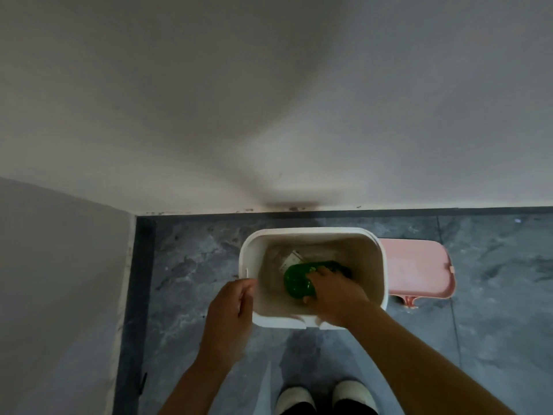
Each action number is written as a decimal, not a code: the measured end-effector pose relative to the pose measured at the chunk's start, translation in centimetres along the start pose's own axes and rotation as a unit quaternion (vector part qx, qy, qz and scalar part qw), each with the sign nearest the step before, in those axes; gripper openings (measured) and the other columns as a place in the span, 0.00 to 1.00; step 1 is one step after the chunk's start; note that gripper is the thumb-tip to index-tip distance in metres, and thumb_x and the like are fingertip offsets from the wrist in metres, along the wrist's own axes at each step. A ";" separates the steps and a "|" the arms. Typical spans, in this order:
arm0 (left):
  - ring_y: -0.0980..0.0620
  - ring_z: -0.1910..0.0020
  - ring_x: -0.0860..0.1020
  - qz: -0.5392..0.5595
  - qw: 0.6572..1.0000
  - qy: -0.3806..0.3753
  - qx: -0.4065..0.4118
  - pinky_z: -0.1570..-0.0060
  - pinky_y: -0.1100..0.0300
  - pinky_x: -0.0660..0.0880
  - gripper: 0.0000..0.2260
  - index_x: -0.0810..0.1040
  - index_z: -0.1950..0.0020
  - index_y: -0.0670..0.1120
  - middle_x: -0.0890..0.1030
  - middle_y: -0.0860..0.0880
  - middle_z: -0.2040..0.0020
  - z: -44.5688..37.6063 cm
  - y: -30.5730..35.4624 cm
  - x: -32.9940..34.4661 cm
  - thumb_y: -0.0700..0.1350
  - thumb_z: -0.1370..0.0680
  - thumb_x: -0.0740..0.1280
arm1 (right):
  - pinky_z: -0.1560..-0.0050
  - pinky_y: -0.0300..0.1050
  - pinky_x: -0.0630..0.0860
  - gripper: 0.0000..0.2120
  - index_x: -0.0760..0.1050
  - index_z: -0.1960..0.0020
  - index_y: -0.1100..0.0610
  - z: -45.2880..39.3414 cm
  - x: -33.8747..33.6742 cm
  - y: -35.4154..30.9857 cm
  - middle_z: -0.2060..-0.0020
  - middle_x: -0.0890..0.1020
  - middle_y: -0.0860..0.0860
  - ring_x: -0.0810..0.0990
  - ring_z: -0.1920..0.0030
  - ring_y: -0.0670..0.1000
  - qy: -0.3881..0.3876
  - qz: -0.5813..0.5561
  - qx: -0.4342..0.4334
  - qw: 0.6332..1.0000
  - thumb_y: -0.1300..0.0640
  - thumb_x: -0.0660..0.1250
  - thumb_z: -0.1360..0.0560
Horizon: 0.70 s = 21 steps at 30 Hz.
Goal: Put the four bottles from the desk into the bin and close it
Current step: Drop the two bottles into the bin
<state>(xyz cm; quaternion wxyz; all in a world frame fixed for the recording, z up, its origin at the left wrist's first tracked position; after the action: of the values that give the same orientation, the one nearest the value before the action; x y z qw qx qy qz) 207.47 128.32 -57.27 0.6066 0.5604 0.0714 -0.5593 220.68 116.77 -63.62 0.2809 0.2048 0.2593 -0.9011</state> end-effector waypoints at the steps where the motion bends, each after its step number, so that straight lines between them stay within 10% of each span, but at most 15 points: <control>1: 0.53 0.51 0.77 0.007 1.000 0.002 -0.017 0.49 0.60 0.73 0.09 0.78 0.45 0.44 0.81 0.48 0.48 0.4 -0.1 -0.3 0.39 0.22 0.61 | 0.35 0.51 0.71 0.20 0.65 0.32 0.52 0.9 -0.1 0.1 0.35 0.74 0.54 0.75 0.38 0.54 0.008 -0.027 0.008 1.000 0.49 0.58 0.22; 21: 0.44 0.48 0.80 0.073 0.971 -0.050 -0.221 0.48 0.57 0.69 0.08 0.82 0.59 0.44 0.84 0.39 0.54 18.2 6.9 -19.2 0.40 0.24 0.64 | 0.42 0.38 0.70 0.12 0.77 0.42 0.55 30.6 -7.5 -4.6 0.42 0.81 0.53 0.79 0.43 0.52 0.066 -0.246 0.149 0.955 0.55 0.61 0.23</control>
<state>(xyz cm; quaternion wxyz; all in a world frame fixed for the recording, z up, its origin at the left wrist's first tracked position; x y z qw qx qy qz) 195.87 124.23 -32.86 0.7576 0.3873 0.1217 -0.5112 216.74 105.20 -34.22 -0.0010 0.2330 0.1822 -0.9553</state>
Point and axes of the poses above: each hand's wrist, its own z-axis away from the middle knuckle, its own x-axis out of the palm, y = z × x, the point moved 7 cm from there along -z, towards the middle knuckle
